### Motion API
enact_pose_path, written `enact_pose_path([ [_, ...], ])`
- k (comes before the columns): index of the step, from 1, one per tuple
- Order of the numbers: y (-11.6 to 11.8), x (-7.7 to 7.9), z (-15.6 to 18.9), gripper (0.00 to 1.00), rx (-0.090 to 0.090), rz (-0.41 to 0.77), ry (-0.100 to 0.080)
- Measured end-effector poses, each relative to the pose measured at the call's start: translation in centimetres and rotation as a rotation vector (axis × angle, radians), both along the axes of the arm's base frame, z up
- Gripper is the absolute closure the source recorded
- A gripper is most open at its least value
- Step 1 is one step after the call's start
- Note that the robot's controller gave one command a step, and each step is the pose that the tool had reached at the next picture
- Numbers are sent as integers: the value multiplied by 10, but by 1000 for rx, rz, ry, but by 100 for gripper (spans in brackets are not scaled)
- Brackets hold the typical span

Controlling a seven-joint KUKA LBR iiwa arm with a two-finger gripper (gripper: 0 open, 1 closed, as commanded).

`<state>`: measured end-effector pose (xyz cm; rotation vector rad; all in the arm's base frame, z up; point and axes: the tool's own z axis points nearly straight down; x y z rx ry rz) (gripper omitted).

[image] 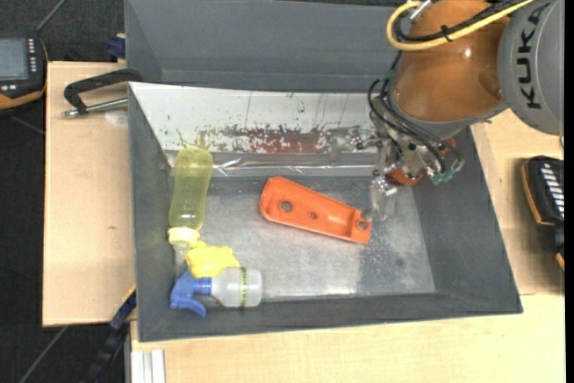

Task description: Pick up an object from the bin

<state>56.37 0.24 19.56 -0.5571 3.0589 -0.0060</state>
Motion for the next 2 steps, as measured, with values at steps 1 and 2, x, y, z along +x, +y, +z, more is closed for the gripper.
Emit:
enact_pose_path([
  [1, 36, 7, -72, 0, 0, 99, 12],
  [2, 34, -13, -106, 100, 4, -79, 0],
])
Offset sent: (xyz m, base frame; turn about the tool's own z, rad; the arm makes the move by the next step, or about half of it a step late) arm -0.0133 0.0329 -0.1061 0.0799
